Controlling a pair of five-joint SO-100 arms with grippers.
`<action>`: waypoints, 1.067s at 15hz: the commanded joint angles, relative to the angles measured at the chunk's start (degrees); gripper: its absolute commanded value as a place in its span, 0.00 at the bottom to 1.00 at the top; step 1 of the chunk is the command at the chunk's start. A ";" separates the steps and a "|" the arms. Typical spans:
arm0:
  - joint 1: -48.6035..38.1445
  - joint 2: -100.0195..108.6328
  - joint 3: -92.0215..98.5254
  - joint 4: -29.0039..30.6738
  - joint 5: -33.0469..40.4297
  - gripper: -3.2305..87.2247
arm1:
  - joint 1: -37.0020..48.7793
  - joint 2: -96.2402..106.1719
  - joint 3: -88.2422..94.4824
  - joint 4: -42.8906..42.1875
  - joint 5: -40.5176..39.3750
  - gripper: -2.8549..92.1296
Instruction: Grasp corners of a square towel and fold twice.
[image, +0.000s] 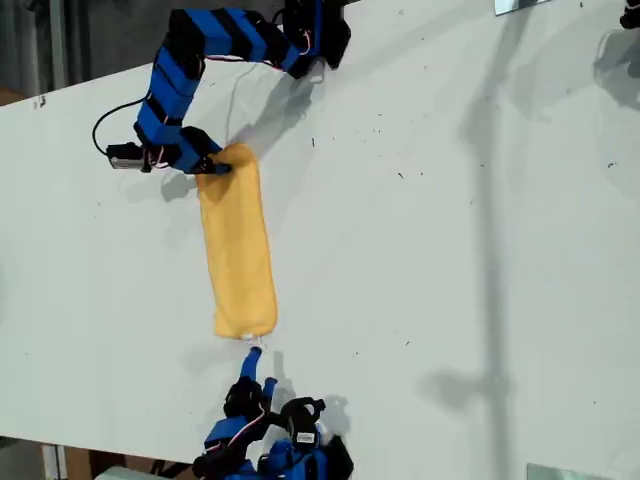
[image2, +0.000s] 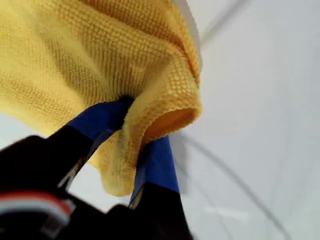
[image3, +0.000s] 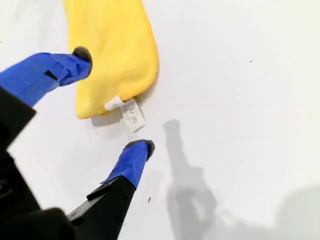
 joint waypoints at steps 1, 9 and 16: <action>0.97 9.23 10.99 -5.98 -2.46 0.37 | 2.29 6.94 8.53 -2.37 1.58 0.03; -7.65 50.98 36.39 1.05 1.49 0.35 | -10.55 30.76 0.70 11.34 8.79 0.03; -10.20 51.94 38.85 0.97 0.88 0.34 | -2.72 44.47 -0.53 14.77 13.10 0.03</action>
